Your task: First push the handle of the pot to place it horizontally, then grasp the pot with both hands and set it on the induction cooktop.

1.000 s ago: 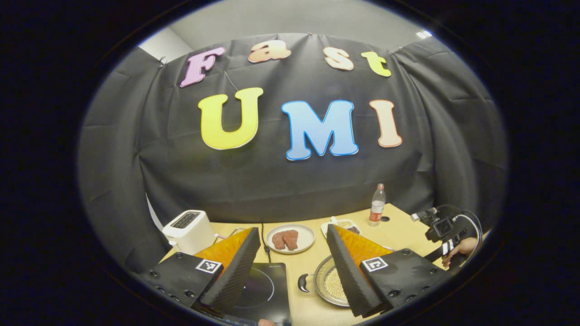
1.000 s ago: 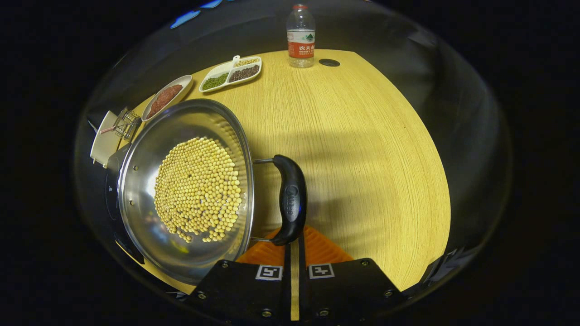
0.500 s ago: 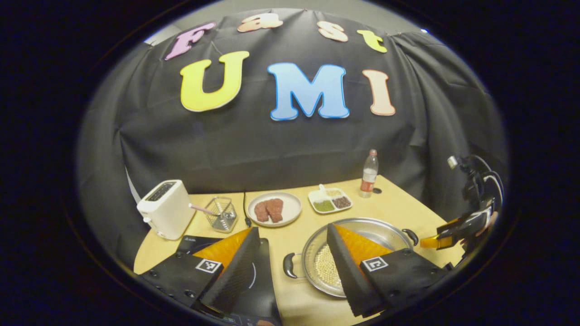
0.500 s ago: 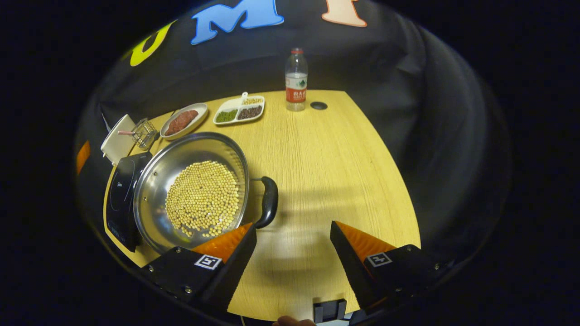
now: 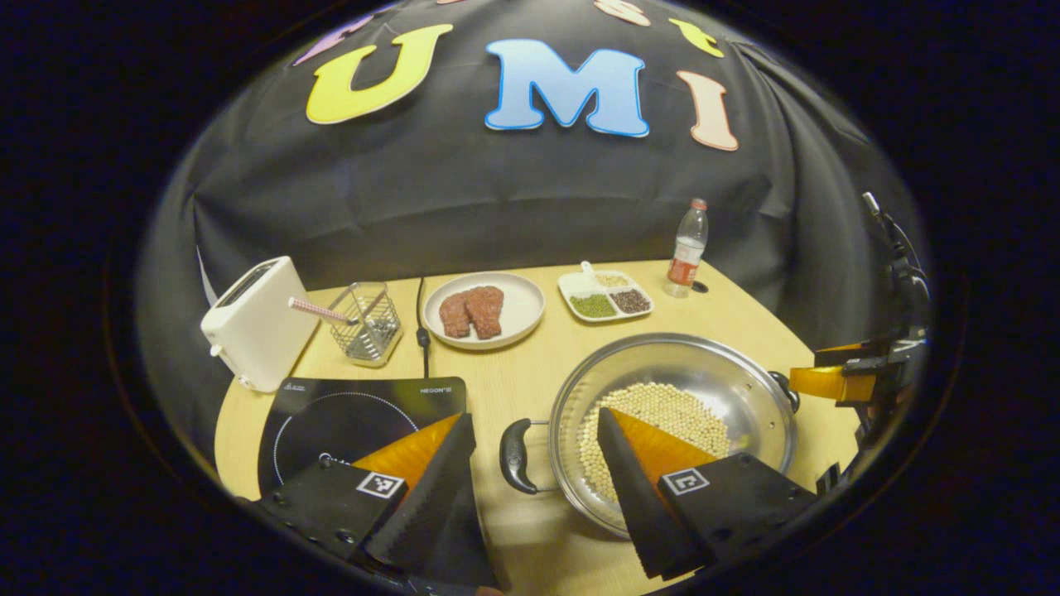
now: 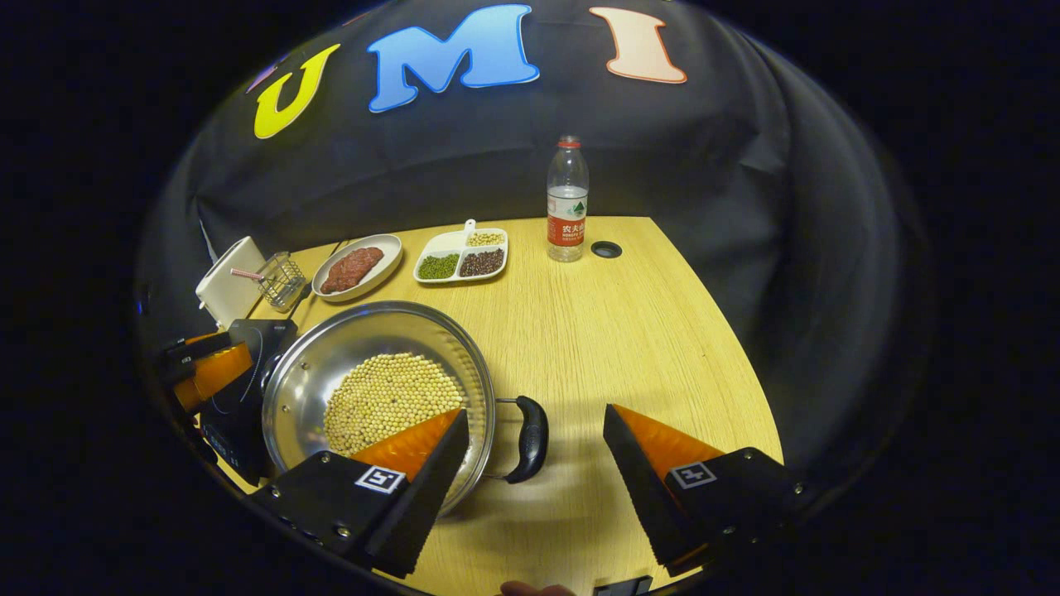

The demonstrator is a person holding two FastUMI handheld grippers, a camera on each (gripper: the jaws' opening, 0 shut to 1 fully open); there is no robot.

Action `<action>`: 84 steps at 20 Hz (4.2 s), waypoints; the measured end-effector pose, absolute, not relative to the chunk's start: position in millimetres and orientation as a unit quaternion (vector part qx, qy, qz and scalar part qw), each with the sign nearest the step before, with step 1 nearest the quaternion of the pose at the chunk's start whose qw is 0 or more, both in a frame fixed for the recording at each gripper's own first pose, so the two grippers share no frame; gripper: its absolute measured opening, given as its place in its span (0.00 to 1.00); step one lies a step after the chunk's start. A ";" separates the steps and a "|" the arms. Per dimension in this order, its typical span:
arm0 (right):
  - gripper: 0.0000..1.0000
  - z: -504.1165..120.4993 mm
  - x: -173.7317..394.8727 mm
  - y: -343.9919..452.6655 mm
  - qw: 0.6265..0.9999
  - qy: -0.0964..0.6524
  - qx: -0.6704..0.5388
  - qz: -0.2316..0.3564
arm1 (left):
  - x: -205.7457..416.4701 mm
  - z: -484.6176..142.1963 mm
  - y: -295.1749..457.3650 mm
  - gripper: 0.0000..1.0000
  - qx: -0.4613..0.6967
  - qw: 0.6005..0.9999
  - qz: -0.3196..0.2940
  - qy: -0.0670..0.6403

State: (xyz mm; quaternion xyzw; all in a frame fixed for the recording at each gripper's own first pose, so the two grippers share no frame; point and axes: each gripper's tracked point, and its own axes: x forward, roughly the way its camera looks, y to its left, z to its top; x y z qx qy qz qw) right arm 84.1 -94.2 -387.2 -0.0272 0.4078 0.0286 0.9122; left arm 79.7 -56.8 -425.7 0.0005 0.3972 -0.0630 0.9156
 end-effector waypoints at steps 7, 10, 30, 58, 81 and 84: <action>1.00 -413.9 95.4 -92.9 0.902 0.431 -0.017 0.016 | 82.9 -468.9 -60.6 0.97 0.009 0.897 -0.068 0.437; 1.00 -423.8 98.1 -85.6 0.897 0.441 -0.019 0.022 | 80.2 -481.6 -61.6 0.97 0.010 0.891 -0.072 0.448; 0.63 -459.4 85.3 -70.0 0.867 0.497 0.022 0.016 | 72.6 -497.9 -58.7 0.64 -0.002 0.878 -0.066 0.474; 0.63 -455.2 92.2 -72.3 0.887 0.460 0.003 0.039 | 49.3 -391.5 59.5 0.64 -0.014 0.913 -0.020 0.408; 0.63 -453.1 103.3 -79.8 0.885 0.458 -0.012 0.077 | 37.5 -355.4 194.1 0.64 -0.013 0.916 0.041 0.400; 0.63 -452.7 102.0 -81.0 0.884 0.460 -0.006 0.076 | 40.0 -357.5 210.1 0.60 -0.014 0.915 0.046 0.400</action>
